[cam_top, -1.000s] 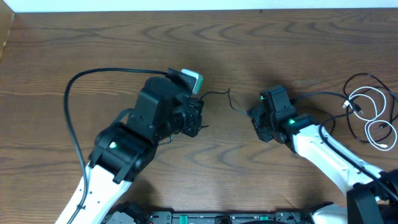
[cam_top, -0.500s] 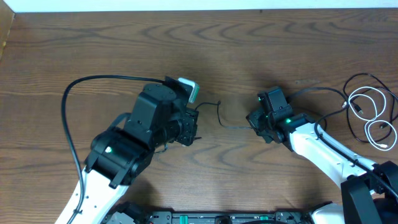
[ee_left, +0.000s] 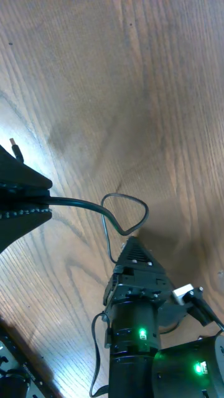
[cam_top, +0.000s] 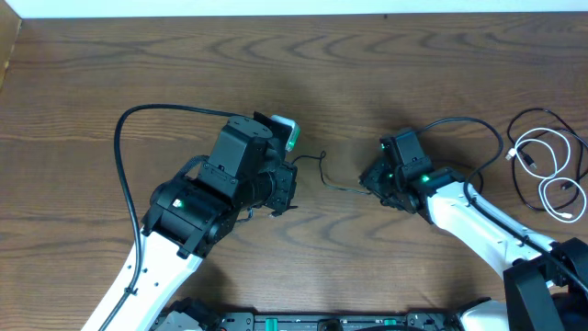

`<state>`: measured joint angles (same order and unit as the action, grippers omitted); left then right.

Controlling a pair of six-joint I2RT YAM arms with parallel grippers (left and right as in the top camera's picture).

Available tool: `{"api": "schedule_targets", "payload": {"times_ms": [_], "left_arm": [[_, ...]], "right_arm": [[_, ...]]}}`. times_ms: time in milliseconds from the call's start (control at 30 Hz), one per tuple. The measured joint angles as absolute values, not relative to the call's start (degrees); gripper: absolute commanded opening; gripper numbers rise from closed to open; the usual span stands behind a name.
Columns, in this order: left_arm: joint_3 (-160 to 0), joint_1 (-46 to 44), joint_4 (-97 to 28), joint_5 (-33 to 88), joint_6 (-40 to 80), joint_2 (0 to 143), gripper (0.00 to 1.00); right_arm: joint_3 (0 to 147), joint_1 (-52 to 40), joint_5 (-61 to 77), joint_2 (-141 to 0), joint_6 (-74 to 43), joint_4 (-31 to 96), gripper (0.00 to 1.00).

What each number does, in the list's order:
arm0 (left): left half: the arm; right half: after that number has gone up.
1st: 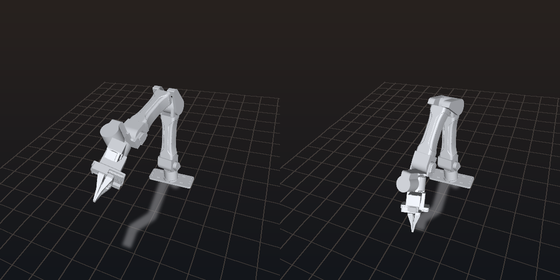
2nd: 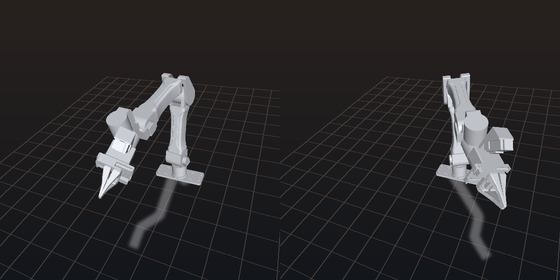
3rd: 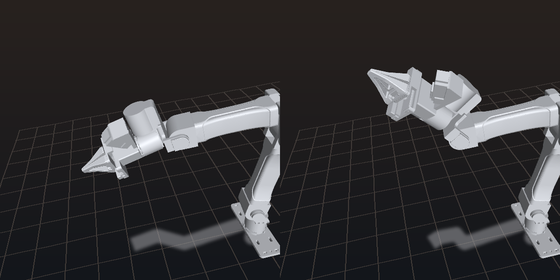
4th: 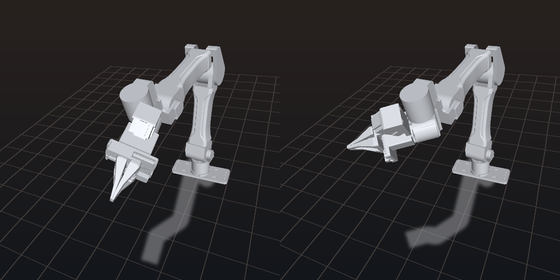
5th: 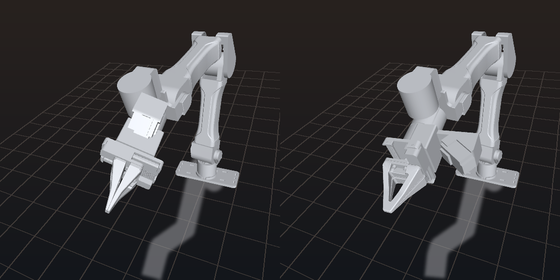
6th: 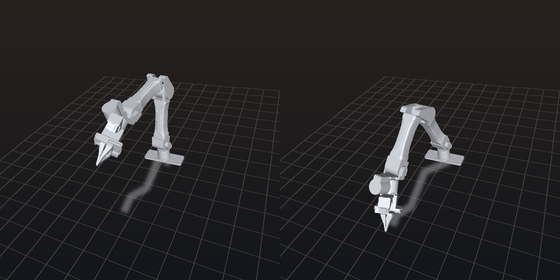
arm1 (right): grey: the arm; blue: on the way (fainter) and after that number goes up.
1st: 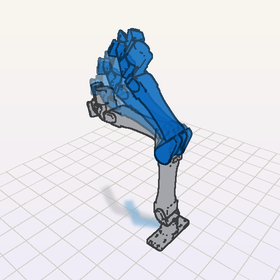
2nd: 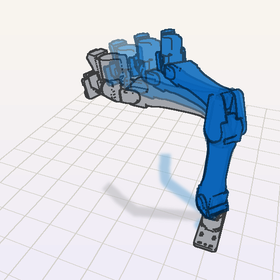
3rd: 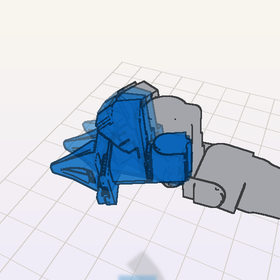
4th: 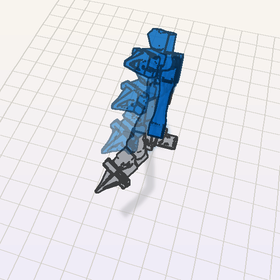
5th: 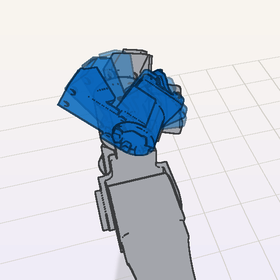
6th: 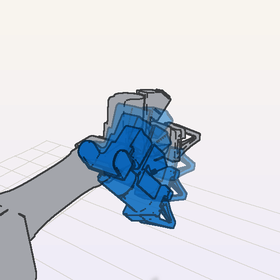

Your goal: Untangle cables

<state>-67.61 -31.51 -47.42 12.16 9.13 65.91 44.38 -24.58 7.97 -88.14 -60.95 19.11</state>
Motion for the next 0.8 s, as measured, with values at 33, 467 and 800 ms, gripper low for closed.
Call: {"api": "schedule_targets", "payload": {"times_ms": [33, 467, 800], "left_arm": [[-67.61, -31.51, -47.44, 12.16, 9.13, 65.91, 0.07], [-67.61, -31.51, -47.42, 12.16, 9.13, 65.91, 0.07], [-67.61, -31.51, -47.44, 12.16, 9.13, 65.91, 0.07]], "right_arm": [[44.38, -24.58, 8.34, -88.14, -60.90, 19.09, 0.42], [44.38, -24.58, 10.68, -88.14, -63.86, 19.59, 0.25], [44.38, -26.02, 10.61, -88.14, -65.78, 19.94, 0.01]]}}
